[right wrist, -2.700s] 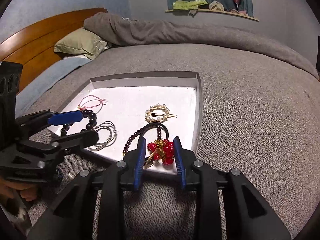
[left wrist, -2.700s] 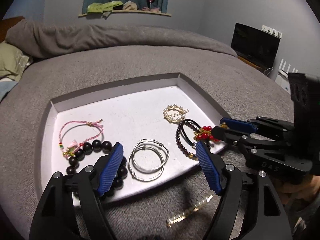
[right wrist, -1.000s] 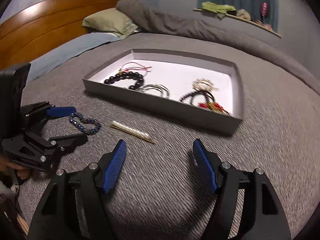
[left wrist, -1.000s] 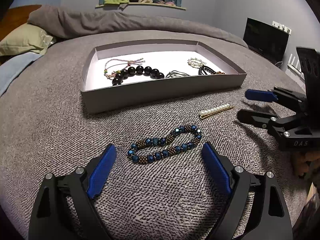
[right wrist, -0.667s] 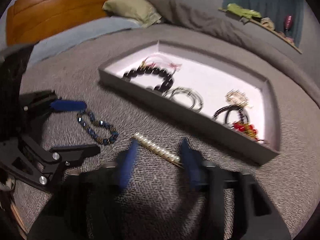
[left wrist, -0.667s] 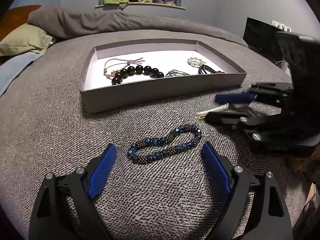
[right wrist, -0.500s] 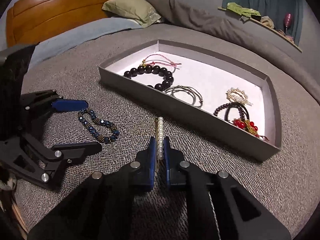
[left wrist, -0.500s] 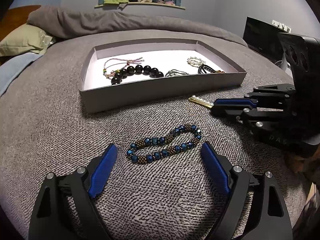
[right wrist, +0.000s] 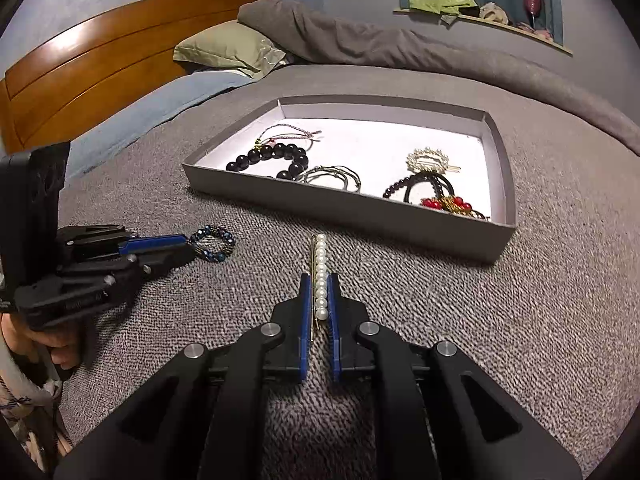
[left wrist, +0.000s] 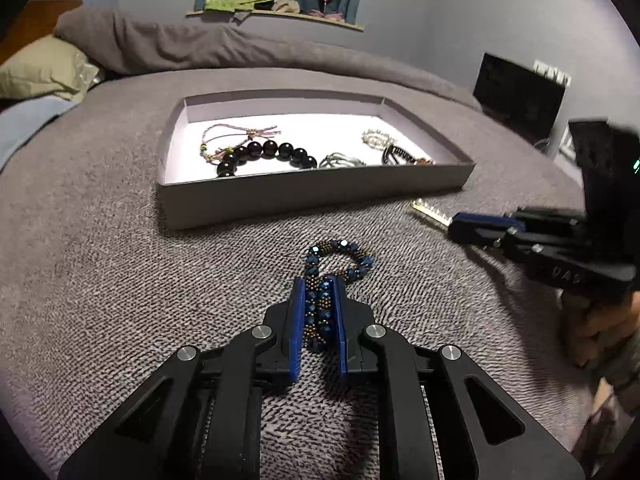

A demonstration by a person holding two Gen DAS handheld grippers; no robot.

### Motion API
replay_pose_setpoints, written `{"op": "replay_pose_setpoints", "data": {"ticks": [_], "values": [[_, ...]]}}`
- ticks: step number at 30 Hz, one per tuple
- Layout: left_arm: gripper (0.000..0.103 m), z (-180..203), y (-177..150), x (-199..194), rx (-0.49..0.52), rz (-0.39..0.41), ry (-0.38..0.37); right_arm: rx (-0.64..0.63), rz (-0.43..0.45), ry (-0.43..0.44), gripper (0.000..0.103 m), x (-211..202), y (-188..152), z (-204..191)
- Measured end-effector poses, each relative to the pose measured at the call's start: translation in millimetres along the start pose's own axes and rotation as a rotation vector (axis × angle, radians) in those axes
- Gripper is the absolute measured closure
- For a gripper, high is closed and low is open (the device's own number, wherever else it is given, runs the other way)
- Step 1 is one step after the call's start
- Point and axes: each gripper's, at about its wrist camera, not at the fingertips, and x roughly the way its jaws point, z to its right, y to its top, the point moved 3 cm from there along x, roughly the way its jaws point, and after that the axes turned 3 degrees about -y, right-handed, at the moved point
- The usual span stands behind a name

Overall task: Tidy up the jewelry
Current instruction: 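Carry pearl hair clip and blue bead bracelet toward the white box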

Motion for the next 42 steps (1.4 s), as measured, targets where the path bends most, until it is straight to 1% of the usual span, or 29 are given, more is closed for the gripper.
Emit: {"op": "replay_pose_setpoints", "data": {"ticks": [2,5,11,16,31,42], "values": [[0.089,-2.7,0.2,-3.5,-0.027,0.009,-0.028,0.009,0.007,-0.002,0.095,-1.6,0.1,1.6],[0.089,-1.6,0.0,-7.6,-0.033,0.019,-0.048,0.025,0.008,-0.006,0.095,-3.2,-2.0,5.4],[0.09,3.9,-0.1,-14.0,-0.015,0.023,-0.044,0.063,0.027,-0.003,0.095,-9.3,-3.4,14.1],[0.09,9.0,3.2,-21.6,0.002,0.034,-0.046,0.066,0.041,-0.001,0.095,-10.9,-1.9,13.9],[0.09,23.7,46.2,-41.9,0.037,0.123,-0.064,0.075,0.075,-0.001,0.095,-19.3,7.9,16.2],[0.09,22.0,71.2,-26.6,0.034,0.133,-0.066,0.06,0.101,-0.021,0.095,-24.0,30.9,21.5]]}}
